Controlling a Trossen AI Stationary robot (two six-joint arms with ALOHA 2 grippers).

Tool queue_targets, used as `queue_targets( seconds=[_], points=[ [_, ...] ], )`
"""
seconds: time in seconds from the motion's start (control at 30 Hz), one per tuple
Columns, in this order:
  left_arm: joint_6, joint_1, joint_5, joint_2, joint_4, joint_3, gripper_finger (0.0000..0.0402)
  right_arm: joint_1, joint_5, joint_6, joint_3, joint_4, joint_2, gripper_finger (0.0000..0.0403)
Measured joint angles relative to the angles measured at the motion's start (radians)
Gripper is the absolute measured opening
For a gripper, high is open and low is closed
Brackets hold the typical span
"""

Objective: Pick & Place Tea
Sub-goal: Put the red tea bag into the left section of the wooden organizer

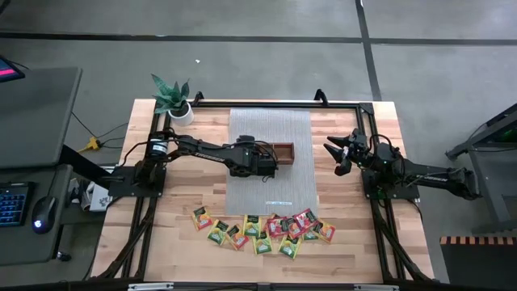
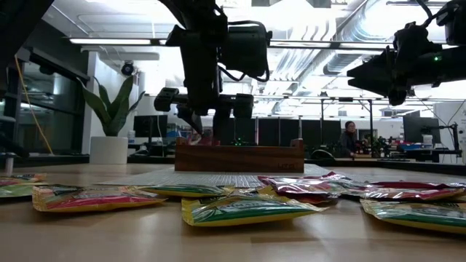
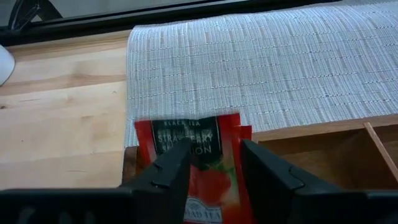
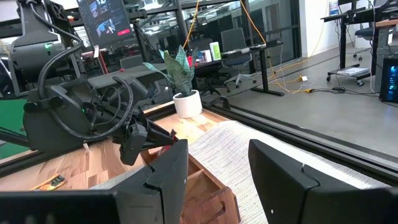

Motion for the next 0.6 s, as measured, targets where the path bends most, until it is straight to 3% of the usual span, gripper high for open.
queue_targets(
  seconds=[0.33, 0.6],
  points=[
    [0.003, 0.0, -0.027, 0.0, 0.001, 0.0, 0.0192, 0.0, 0.0, 0.0, 0.0, 0.0, 0.0, 0.0165],
    [0.121, 0.007, -0.038, 0.001, -0.006, 0.046, 0.0205, 0.0, 0.0, 0.0, 0.0, 0.0, 0.0, 0.0165]
  ],
)
